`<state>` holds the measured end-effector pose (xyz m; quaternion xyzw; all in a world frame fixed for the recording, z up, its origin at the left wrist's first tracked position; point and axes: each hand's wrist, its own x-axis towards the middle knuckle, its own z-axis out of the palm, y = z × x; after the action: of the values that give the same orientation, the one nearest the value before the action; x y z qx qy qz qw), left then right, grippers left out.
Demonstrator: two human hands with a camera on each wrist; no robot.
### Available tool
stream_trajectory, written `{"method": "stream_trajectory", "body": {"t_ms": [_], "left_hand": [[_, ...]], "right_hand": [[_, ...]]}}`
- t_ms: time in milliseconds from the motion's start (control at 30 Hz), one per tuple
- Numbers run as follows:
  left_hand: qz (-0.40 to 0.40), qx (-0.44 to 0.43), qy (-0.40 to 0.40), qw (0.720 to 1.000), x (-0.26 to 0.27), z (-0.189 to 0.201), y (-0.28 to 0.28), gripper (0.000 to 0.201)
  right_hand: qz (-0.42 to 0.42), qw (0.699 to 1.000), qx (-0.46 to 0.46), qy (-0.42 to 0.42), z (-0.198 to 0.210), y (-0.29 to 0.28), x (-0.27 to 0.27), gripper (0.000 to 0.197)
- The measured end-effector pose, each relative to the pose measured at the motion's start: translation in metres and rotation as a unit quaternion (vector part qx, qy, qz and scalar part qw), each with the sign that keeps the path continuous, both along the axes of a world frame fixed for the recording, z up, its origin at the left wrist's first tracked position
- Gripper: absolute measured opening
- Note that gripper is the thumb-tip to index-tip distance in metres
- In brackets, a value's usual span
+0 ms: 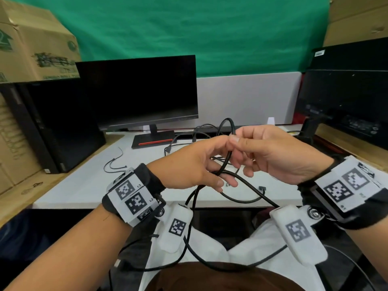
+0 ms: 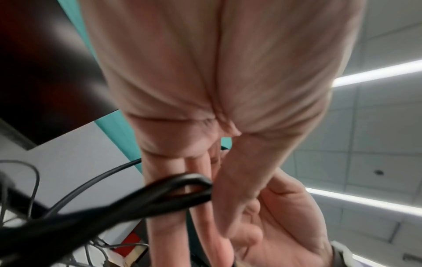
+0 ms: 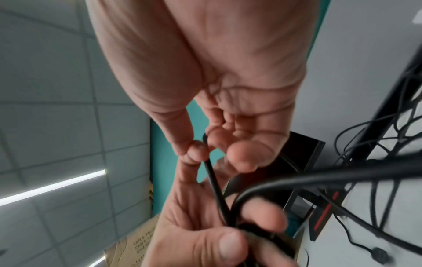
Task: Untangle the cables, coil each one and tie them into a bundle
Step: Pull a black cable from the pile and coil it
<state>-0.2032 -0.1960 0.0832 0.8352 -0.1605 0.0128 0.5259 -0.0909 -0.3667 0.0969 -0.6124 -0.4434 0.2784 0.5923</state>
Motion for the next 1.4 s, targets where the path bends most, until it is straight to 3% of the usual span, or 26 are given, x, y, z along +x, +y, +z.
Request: {"method": "stream_trajectory", "body": {"t_ms": [133,233,300,400,467,500,567,633,733,833,900,1000,1133,1233,1400], "left_hand": [[0.017,-0.063,-0.007,0.998,0.0,0.001,0.015,0.038],[0.109,-0.069,-0.061,0.99,0.0,0.005,0.032,0.037],[0.175,-0.103,-0.123,0.971,-0.001,0.012,0.044,0.039],[0.288,-0.201,-0.23,0.908,-0.004,0.028,0.064,0.05],[0.375,-0.224,-0.283,0.854,-0.012,0.037,0.08,0.053],[0.424,-0.205,-0.299,0.83,-0.016,0.039,0.088,0.053],[0.507,-0.082,-0.307,0.801,-0.022,0.039,0.099,0.053],[0.52,0.102,-0.284,0.799,-0.022,0.038,0.092,0.051],[0.407,0.297,-0.225,0.834,-0.018,0.031,0.052,0.042],[0.252,0.297,-0.157,0.908,-0.012,0.023,0.005,0.021],[0.201,0.269,-0.142,0.931,-0.009,0.015,-0.016,0.023],[0.258,0.31,-0.226,0.887,-0.002,0.016,-0.014,0.028],[0.38,0.249,-0.297,0.84,-0.001,0.029,0.031,0.032],[0.448,0.167,-0.292,0.828,-0.006,0.031,0.065,0.033],[0.532,-0.038,-0.279,0.799,-0.011,0.041,0.096,0.035]], "right_hand": [[-0.078,0.996,-0.025,-0.046,-0.002,0.0,0.002,0.025],[-0.139,0.974,-0.083,-0.157,-0.009,0.0,0.009,0.025],[-0.124,0.968,-0.137,-0.17,-0.013,-0.002,0.015,0.023],[-0.076,0.974,-0.167,-0.129,-0.017,-0.005,0.021,0.023],[-0.086,0.971,-0.152,-0.16,-0.015,-0.007,0.025,0.026],[-0.105,0.967,-0.14,-0.184,-0.013,-0.008,0.028,0.027],[-0.128,0.97,-0.106,-0.18,-0.009,-0.01,0.033,0.028],[-0.12,0.981,-0.063,-0.141,-0.006,-0.011,0.034,0.032],[-0.114,0.977,-0.047,-0.175,-0.006,-0.008,0.028,0.038],[-0.1,0.969,-0.041,-0.223,-0.007,-0.005,0.019,0.029],[-0.1,0.965,-0.031,-0.241,-0.007,-0.004,0.017,0.027],[-0.127,0.955,-0.04,-0.265,-0.006,-0.006,0.022,0.026],[-0.15,0.965,-0.07,-0.204,-0.002,-0.015,0.04,0.025],[-0.125,0.977,-0.083,-0.153,-0.001,-0.018,0.045,0.025],[-0.116,0.976,-0.117,-0.144,0.0,-0.015,0.042,0.022]]}}
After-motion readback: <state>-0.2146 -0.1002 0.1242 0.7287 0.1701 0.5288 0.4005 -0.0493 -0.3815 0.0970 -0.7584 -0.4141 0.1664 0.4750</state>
